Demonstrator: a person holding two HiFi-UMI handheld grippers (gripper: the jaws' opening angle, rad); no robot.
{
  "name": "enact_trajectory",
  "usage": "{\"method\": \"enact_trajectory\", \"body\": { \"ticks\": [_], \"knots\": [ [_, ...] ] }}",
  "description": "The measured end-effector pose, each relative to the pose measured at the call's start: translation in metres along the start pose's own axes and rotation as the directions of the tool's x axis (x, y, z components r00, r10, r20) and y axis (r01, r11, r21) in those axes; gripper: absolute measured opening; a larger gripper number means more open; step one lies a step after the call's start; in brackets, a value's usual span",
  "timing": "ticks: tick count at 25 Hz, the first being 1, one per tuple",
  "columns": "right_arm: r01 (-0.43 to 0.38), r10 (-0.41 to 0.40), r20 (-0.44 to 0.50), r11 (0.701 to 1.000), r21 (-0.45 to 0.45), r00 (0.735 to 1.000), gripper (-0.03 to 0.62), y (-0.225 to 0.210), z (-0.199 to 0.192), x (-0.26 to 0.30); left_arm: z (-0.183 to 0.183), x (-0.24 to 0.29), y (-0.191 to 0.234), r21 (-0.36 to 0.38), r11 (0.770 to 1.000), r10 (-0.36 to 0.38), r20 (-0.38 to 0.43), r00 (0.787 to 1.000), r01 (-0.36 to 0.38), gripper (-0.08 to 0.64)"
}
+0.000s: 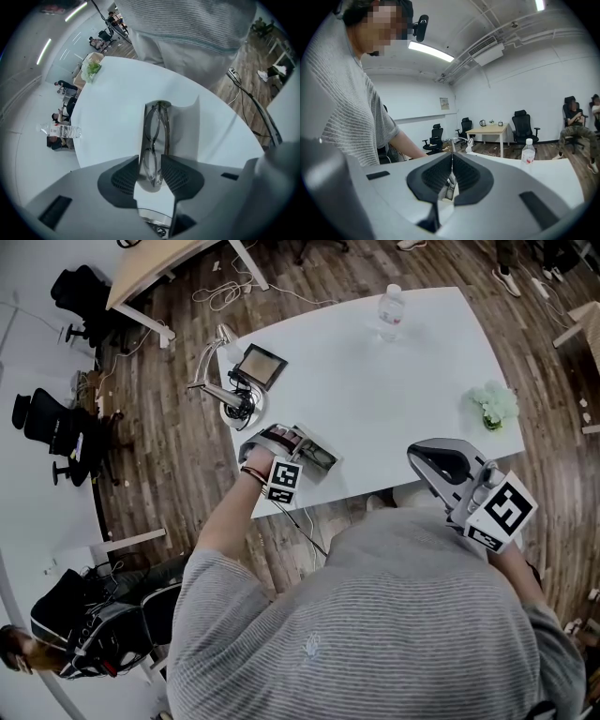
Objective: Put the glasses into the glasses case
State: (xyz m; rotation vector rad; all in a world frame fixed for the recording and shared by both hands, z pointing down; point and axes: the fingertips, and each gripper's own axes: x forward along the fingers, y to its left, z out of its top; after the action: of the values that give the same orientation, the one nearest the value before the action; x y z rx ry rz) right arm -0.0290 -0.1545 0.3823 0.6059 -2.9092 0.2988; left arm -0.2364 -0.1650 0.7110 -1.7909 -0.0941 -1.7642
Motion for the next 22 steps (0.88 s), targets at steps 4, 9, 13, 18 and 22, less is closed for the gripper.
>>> {"method": "enact_trajectory", "body": {
  "ticks": [4, 9, 13, 18, 22],
  "knots": [
    [-0.007, 0.007, 0.002, 1.0, 0.002, 1.0, 0.015, 0.001, 0.0, -0.001, 0.004, -0.005, 0.001, 0.0, 1.0, 0.025, 0.01, 1.0, -0.025, 0.14],
    [-0.026, 0.026, 0.002, 1.0, 0.005, 1.0, 0.015, 0.003, -0.001, -0.001, 0.009, -0.02, 0.004, -0.035, 0.997, 0.069, 0.027, 0.997, -0.068, 0.14],
    [-0.05, 0.05, 0.006, 0.999, 0.001, 0.999, 0.015, 0.005, 0.0, 0.002, 0.008, -0.036, 0.018, -0.232, 0.962, 0.163, 0.056, 0.985, -0.146, 0.14],
    [-0.086, 0.086, 0.011, 0.996, 0.002, 0.996, 0.015, 0.011, 0.0, 0.004, -0.002, -0.067, 0.041, -0.636, 0.743, 0.321, 0.064, 0.945, -0.209, 0.14],
    [-0.118, 0.118, 0.013, 0.993, -0.002, 0.993, 0.015, 0.014, 0.001, 0.009, -0.016, -0.093, 0.055, -0.887, 0.416, 0.473, 0.022, 0.881, -0.201, 0.14]
  ]
}}
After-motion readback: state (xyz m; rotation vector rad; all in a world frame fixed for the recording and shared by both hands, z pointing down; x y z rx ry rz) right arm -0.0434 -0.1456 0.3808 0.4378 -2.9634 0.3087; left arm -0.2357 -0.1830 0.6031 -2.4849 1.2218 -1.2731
